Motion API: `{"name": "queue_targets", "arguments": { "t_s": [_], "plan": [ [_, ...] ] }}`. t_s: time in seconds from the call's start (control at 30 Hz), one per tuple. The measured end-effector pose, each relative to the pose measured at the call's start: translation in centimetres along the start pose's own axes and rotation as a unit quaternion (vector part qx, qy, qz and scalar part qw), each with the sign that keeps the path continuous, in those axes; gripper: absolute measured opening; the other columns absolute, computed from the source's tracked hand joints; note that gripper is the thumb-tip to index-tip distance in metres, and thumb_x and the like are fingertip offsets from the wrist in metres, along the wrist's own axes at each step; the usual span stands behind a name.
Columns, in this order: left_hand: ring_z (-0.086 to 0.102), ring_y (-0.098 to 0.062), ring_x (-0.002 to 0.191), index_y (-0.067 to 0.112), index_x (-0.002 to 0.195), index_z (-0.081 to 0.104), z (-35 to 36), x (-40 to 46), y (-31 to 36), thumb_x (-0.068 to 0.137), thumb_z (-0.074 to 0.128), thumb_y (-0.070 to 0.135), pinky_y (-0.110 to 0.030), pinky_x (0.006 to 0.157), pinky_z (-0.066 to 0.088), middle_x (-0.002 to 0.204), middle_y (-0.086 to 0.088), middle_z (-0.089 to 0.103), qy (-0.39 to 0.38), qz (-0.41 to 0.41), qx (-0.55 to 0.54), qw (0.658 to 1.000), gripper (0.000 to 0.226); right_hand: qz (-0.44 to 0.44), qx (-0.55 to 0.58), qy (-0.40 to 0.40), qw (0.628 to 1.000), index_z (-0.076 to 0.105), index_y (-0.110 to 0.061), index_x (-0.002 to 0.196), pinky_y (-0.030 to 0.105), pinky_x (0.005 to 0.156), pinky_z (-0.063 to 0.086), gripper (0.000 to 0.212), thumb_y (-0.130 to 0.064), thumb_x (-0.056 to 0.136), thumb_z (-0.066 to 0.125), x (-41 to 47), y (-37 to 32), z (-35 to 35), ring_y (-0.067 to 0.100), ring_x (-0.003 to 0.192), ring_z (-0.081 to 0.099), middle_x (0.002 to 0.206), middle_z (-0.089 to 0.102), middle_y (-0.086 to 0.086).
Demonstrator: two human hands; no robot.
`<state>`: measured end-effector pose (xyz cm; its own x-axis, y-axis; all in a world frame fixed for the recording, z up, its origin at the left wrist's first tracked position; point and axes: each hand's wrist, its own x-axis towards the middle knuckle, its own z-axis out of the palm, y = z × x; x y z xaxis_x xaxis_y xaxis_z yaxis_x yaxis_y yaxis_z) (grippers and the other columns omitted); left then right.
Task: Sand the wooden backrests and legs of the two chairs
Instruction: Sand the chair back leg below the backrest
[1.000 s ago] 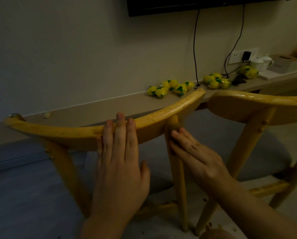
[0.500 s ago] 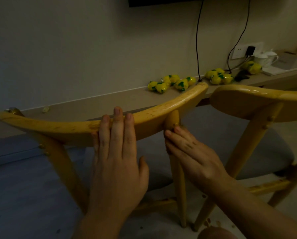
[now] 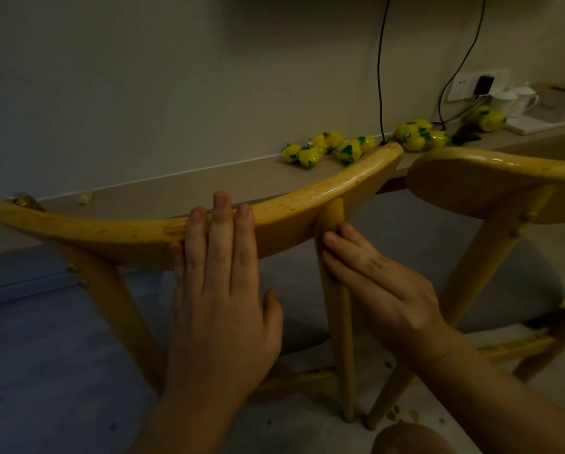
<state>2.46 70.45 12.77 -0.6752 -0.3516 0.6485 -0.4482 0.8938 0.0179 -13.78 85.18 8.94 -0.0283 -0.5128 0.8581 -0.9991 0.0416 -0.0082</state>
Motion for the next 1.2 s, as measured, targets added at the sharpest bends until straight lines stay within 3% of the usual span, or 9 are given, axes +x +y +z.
{"name": "queue_targets", "arguments": {
  "t_s": [0.23, 0.5, 0.73, 0.83, 1.0, 1.2],
  "plan": [
    [-0.002, -0.035, 0.158, 0.008, 0.163, 0.008, 0.1, 0.0, 0.0, 0.078, 0.078, 0.031, -0.058, 0.123, 0.016, 0.171, -0.013, 0.001, -0.003, 0.004, -0.005, 1.0, 0.113, -0.028, 0.022, -0.144, 0.989, 0.066, 0.004, 0.124, 0.05, 0.098, 0.056, 0.027, -0.008, 0.1, 0.059, -5.4, 0.7, 0.5, 0.033, 0.133, 0.056, 0.137, 0.061, 0.018],
    [0.002, -0.038, 0.157, 0.006, 0.162, 0.01, -0.2, 0.1, 0.1, 0.08, 0.077, 0.03, -0.059, 0.123, 0.016, 0.171, -0.016, 0.004, -0.011, 0.0, -0.014, 1.0, 0.109, -0.005, 0.027, -0.049, 0.998, 0.065, 0.005, 0.126, 0.044, 0.109, 0.049, 0.026, -0.006, 0.103, 0.059, -2.0, 1.2, 0.0, 0.032, 0.138, 0.053, 0.142, 0.057, 0.02],
    [0.0, -0.038, 0.157, 0.006, 0.162, 0.009, 0.2, 0.0, 0.1, 0.08, 0.078, 0.028, -0.065, 0.121, 0.022, 0.171, -0.016, 0.003, -0.008, -0.001, -0.027, 1.0, 0.109, -0.015, 0.066, -0.156, 0.985, 0.068, 0.0, 0.125, 0.046, 0.1, 0.055, 0.026, -0.008, 0.102, 0.057, -7.8, 1.1, 0.9, 0.026, 0.138, 0.053, 0.139, 0.061, 0.012],
    [0.0, -0.039, 0.157, 0.005, 0.162, 0.011, 0.2, -0.1, 0.1, 0.083, 0.075, 0.029, -0.064, 0.122, 0.021, 0.17, -0.017, 0.004, -0.007, -0.002, -0.026, 1.0, 0.105, -0.01, 0.051, -0.122, 0.991, 0.067, 0.002, 0.126, 0.044, 0.103, 0.054, 0.026, -0.008, 0.105, 0.054, -6.5, 1.2, 0.3, 0.029, 0.138, 0.053, 0.14, 0.06, 0.015],
    [-0.002, -0.039, 0.157, 0.003, 0.161, 0.012, 0.1, 0.0, 0.2, 0.082, 0.076, 0.028, -0.065, 0.121, 0.019, 0.17, -0.019, 0.004, -0.01, -0.002, -0.034, 0.999, 0.104, 0.011, 0.047, -0.029, 0.998, 0.068, 0.003, 0.124, 0.04, 0.108, 0.051, 0.026, -0.002, 0.098, 0.066, -2.4, 1.7, 0.3, 0.029, 0.135, 0.056, 0.139, 0.06, 0.018],
    [-0.004, -0.037, 0.157, 0.005, 0.162, 0.01, 0.3, 0.1, 0.1, 0.082, 0.076, 0.027, -0.065, 0.121, 0.02, 0.17, -0.019, 0.004, -0.006, -0.005, -0.029, 1.0, 0.106, -0.032, 0.062, -0.157, 0.985, 0.071, 0.002, 0.119, 0.045, 0.096, 0.057, 0.023, -0.005, 0.1, 0.059, -7.8, 1.6, 0.7, 0.032, 0.13, 0.058, 0.133, 0.064, 0.016]
  ]
}}
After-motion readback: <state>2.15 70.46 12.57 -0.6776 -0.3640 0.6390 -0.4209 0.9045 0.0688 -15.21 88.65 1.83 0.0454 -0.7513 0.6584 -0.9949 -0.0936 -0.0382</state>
